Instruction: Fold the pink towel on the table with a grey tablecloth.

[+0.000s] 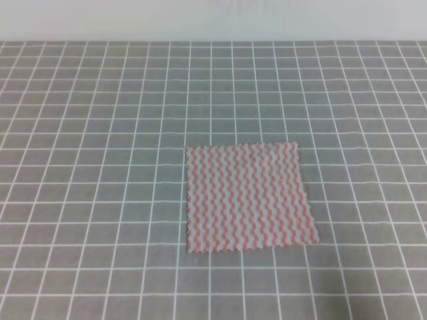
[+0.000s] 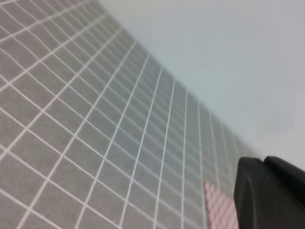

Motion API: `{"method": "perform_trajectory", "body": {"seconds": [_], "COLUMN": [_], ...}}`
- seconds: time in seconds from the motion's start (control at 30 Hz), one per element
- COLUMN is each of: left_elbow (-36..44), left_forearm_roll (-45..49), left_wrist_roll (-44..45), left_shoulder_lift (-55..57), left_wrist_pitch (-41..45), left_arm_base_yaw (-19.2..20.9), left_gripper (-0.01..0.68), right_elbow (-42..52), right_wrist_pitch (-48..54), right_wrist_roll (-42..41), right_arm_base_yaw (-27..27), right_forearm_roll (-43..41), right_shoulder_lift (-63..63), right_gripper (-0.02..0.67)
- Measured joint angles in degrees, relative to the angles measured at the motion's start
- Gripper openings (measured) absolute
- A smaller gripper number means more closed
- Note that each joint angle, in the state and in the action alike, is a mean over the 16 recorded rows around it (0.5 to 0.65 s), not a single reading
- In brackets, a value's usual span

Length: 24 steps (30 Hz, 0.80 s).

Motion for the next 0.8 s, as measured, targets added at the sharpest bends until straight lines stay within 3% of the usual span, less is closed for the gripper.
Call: {"method": "perform_trajectory", "body": {"seconds": [0.2, 0.43, 0.8], "left_elbow": [-10.2, -17.6, -22.8], "left_forearm_roll": [-0.2, -0.2, 0.3], "left_wrist_roll": [13.6, 25.7, 31.0], "left_shoulder_lift": [14.0, 32.0, 51.1], "left_wrist_pitch": [8.4, 10.2, 7.1], "left_arm_base_yaw": [-5.2, -11.6, -19.8], "left_gripper": [0.000, -0.001, -0.001], "right_elbow": [-8.1, -19.7, -36.8], "right_wrist_pitch": [8.5, 19.7, 30.9], "right_wrist_roll": [-6.0, -10.9, -9.4], "right_arm_base_yaw": [0.0, 0.0, 4.4], "right_forearm_roll": [-3.8, -9.5, -17.7], "right_shoulder_lift": [12.3, 25.5, 46.6], "right_gripper": [-0.018, -0.018, -0.018]}}
